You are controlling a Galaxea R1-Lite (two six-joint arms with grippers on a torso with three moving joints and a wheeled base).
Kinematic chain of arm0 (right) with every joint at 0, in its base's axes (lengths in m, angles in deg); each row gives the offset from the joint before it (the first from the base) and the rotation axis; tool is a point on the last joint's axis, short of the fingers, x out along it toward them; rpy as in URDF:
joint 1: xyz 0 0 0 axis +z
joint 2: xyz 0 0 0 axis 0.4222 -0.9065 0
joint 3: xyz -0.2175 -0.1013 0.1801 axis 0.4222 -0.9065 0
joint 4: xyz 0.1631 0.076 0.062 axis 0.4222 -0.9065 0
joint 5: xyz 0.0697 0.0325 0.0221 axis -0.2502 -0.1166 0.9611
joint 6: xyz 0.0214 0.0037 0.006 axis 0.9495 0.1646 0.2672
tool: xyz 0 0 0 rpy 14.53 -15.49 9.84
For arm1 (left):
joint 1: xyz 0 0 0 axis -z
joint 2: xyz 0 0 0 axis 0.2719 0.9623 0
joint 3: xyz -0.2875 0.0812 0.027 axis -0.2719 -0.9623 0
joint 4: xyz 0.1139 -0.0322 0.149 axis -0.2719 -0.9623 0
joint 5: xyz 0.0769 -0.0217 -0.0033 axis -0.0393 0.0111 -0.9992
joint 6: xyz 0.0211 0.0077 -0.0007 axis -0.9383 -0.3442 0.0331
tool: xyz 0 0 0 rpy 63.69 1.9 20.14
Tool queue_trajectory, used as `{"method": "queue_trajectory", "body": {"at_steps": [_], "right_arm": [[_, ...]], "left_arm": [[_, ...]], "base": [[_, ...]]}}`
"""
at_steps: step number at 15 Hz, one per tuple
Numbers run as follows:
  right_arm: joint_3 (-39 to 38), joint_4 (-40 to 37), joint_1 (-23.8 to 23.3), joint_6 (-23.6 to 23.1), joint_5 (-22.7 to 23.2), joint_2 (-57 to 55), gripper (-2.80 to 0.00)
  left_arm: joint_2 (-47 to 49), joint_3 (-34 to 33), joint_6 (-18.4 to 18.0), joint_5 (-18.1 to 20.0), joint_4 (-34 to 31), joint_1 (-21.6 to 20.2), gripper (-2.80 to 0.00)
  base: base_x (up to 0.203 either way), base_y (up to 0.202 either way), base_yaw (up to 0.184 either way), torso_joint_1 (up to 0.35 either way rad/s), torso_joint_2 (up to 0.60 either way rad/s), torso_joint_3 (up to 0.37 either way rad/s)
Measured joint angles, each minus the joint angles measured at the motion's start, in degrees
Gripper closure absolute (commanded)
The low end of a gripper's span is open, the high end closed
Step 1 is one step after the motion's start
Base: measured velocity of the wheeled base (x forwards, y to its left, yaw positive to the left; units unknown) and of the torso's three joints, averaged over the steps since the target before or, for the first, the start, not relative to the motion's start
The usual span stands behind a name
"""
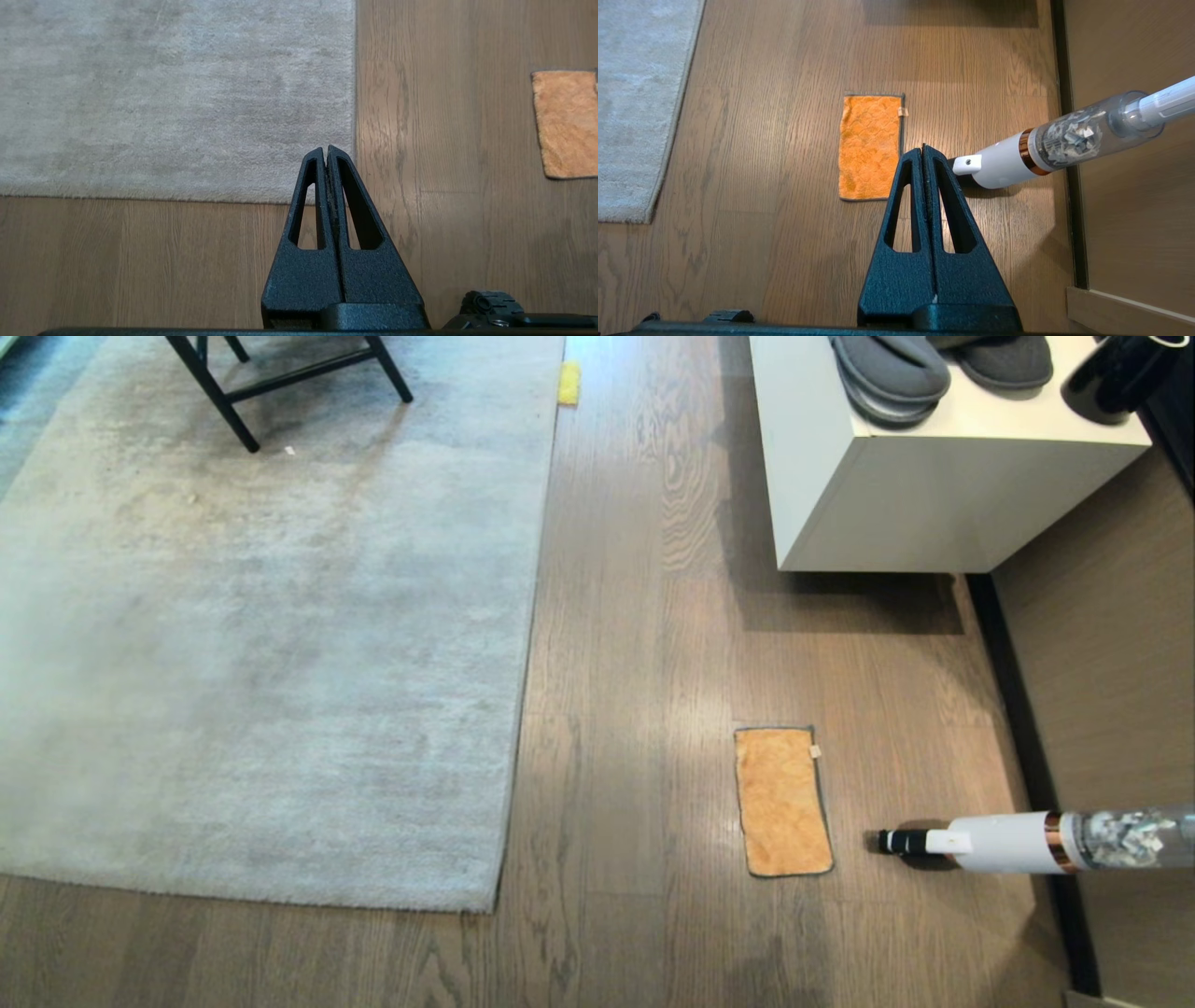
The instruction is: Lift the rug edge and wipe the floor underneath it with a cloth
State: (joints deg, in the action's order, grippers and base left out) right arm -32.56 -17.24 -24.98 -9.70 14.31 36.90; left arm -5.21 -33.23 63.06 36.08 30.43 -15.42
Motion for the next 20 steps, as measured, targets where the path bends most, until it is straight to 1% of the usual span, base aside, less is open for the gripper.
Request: {"method": "queue_trajectory", "body": {"at_steps": [20], "right_arm": [[0.0,0.0,0.0,-0.01,0.0,0.0,0.0]], "left_arm": [[0.0,0.0,0.02,-0.02,0.05,0.0,0.0]], "base": [[0.0,0.0,0.0,0.002,0.0,-0.198]]}}
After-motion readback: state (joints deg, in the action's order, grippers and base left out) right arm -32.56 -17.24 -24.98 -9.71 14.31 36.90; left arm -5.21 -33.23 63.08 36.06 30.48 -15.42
